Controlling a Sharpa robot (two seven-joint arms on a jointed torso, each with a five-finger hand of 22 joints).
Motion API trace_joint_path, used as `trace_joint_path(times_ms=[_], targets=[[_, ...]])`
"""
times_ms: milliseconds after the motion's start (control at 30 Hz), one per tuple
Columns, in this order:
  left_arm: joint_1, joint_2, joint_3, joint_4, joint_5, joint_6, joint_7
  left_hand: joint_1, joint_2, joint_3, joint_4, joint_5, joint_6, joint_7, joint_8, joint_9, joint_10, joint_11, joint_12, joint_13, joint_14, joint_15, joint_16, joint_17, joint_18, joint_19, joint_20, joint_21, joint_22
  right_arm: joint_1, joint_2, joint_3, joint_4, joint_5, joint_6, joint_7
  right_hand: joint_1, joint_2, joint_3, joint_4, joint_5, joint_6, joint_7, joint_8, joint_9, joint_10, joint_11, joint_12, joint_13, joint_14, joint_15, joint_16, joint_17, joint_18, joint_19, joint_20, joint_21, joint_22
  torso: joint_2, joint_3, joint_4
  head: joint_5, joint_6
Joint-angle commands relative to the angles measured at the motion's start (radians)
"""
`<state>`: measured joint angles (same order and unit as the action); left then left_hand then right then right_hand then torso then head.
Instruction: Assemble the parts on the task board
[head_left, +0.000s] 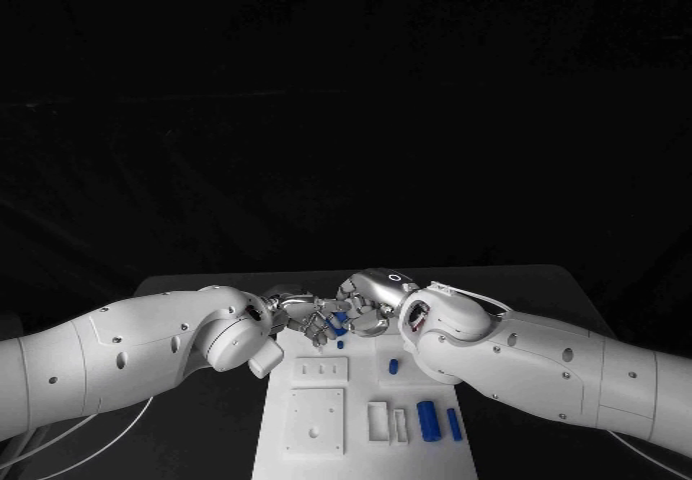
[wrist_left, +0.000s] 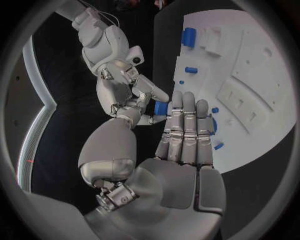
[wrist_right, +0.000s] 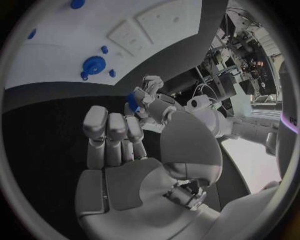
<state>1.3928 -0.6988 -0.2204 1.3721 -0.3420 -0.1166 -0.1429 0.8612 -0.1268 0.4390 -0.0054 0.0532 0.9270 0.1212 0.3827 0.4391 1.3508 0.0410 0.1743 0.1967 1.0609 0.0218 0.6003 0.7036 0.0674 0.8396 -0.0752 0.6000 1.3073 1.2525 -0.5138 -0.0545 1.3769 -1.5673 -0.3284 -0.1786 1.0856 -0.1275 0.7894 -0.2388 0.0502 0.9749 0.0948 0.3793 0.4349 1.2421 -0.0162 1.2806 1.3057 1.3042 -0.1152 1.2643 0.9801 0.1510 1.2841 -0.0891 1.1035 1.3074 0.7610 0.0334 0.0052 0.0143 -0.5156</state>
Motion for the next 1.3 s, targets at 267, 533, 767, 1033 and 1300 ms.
trace_joint_path(times_ms=[267, 533, 767, 1033, 1300], targets=[[0.002, 0.001, 0.001, 0.007, -0.007, 0.012, -0.002, 0.038, 0.058, -0.001, -0.057, 0.001, 0.015, 0.0, -0.01, 0.003, 0.005, -0.001, -0.006, 0.014, -0.006, 0.0, 0.011, -0.003, 0.003, -0.011, -0.002, 0.014, 0.017, -0.003, 0.008, -0.002, 0.005, -0.007, 0.023, 0.0, -0.004, 0.009, 0.003, -0.005, 0.006, 0.042, -0.001, 0.002, 0.019, 0.003, -0.001, 0.003, 0.001, 0.001, -0.009, -0.005, 0.001, 0.111, 0.001, -0.007, 0.005, 0.014, 0.001, -0.0012, 0.0007, -0.001, -0.001], [0.001, 0.001, 0.001, 0.005, -0.007, 0.01, -0.007, 0.087, 0.112, 0.022, -0.128, 0.045, 0.026, -0.002, -0.015, 0.006, 0.01, -0.002, -0.009, 0.027, -0.006, 0.001, 0.017, -0.01, -0.001, -0.012, 0.0, 0.02, 0.015, -0.008, 0.013, -0.004, 0.006, -0.005, 0.025, 0.001, -0.005, 0.01, 0.003, -0.006, 0.006, 0.042, -0.001, 0.002, 0.019, 0.003, -0.001, 0.003, 0.001, 0.001, -0.009, -0.005, 0.001, 0.111, 0.001, -0.007, 0.005, 0.014, 0.002, -0.0002, 0.0013, -0.001, -0.005], [0.001, 0.003, 0.0, -0.003, -0.007, 0.009, -0.011, 0.068, 0.118, 0.021, -0.152, 0.071, 0.033, -0.003, -0.019, 0.008, 0.013, -0.003, -0.011, 0.036, -0.005, 0.001, 0.021, -0.014, -0.004, -0.011, 0.0, 0.023, 0.013, -0.009, 0.013, -0.004, 0.011, -0.005, 0.024, 0.0, -0.006, 0.011, 0.004, -0.008, 0.006, 0.042, -0.002, 0.001, 0.019, 0.003, -0.001, 0.003, 0.002, 0.001, -0.009, -0.005, 0.001, 0.111, 0.001, -0.007, 0.005, 0.014, 0.001, 0.0002, 0.0014, -0.001, -0.006], [0.001, 0.006, 0.0, 0.0, -0.007, 0.016, -0.013, 0.082, 0.137, 0.045, -0.178, 0.086, 0.042, -0.007, -0.019, 0.011, 0.019, -0.007, -0.011, 0.043, -0.004, -0.001, 0.025, -0.018, -0.003, -0.01, -0.003, 0.026, 0.012, -0.011, 0.017, -0.004, 0.004, -0.004, 0.028, -0.001, -0.007, 0.011, 0.005, -0.009, 0.007, 0.043, -0.002, 0.001, 0.019, 0.003, -0.001, 0.003, 0.002, 0.001, -0.01, -0.005, 0.002, 0.111, 0.002, -0.007, 0.005, 0.013, 0.002, 0.0008, 0.0, -0.001, -0.007], [0.001, 0.005, 0.0, 0.001, -0.018, 0.025, -0.022, 0.124, 0.167, 0.133, -0.216, 0.074, 0.065, -0.015, -0.015, 0.02, 0.036, -0.014, -0.007, 0.056, 0.001, -0.002, 0.032, -0.023, -0.007, -0.005, -0.003, 0.033, 0.012, -0.013, 0.019, -0.005, -0.003, -0.004, 0.024, -0.004, -0.007, 0.012, 0.006, -0.01, 0.007, 0.043, -0.002, 0.001, 0.02, 0.003, -0.001, 0.003, 0.002, 0.001, -0.01, -0.006, 0.002, 0.111, 0.002, -0.007, 0.005, 0.013, 0.002, 0.0017, 0.0007, -0.002, -0.008]])
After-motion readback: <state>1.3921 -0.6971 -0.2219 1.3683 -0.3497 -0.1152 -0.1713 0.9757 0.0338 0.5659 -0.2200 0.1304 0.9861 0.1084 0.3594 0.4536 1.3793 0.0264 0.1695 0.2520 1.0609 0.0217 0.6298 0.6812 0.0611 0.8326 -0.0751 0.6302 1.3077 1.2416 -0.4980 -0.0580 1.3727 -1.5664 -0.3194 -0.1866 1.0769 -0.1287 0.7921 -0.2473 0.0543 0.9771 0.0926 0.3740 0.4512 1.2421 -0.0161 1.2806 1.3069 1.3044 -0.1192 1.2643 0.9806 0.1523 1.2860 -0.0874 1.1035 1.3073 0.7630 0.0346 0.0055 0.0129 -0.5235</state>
